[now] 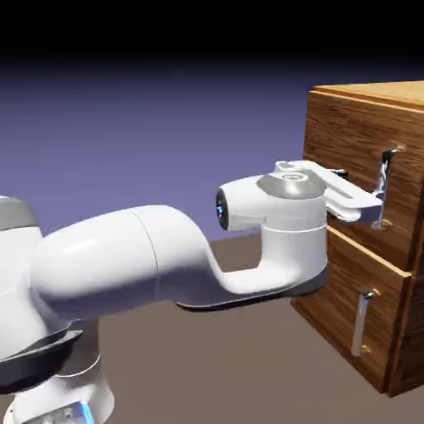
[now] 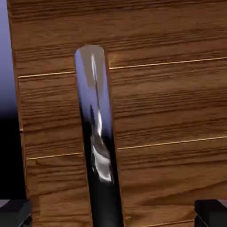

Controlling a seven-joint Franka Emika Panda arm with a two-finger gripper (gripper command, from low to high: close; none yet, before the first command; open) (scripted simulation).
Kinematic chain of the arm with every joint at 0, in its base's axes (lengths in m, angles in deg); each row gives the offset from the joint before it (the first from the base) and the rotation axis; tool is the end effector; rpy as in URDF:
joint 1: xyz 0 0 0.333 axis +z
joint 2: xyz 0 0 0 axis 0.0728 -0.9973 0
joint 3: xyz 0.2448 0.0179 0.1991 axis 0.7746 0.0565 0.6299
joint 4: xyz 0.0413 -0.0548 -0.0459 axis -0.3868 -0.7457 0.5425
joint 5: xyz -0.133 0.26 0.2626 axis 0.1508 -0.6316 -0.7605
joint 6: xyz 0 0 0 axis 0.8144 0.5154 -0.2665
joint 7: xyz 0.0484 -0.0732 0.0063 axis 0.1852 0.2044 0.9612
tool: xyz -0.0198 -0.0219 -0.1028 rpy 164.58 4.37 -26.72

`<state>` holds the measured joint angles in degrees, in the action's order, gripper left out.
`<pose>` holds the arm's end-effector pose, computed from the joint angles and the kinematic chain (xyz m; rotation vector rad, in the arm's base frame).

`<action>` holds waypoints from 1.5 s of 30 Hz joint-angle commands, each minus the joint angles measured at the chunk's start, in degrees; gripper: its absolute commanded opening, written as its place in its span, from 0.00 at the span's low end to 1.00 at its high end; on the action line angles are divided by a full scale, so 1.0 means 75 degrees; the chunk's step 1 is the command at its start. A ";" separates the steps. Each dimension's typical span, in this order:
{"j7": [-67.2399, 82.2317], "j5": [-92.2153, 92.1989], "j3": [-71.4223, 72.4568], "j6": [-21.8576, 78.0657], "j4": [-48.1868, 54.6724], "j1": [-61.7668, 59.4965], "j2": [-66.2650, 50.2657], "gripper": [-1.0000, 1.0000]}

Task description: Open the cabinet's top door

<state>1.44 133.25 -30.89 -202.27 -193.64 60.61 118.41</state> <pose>0.4449 -0.1758 0.4749 0.5752 1.5027 0.6563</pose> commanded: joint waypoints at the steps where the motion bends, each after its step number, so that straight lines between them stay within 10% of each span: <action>1: 0.0000 0.0000 0.0000 0.0000 0.0000 0.0000 0.0000 1.00; 6: 0.0046 0.0042 -0.0516 0.0127 0.1055 0.1270 -0.0169 1.00; 7: 0.0046 0.0042 -0.0516 0.0127 0.1055 0.1270 -0.0169 0.00; 33: -0.6001 0.0205 0.4953 0.2132 -0.2221 -0.5561 -0.4281 0.00; 45: -0.3712 -0.3674 0.7585 0.3493 -0.4115 -0.7476 -0.2928 0.00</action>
<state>-26.34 105.65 25.99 -176.03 -224.50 4.53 96.45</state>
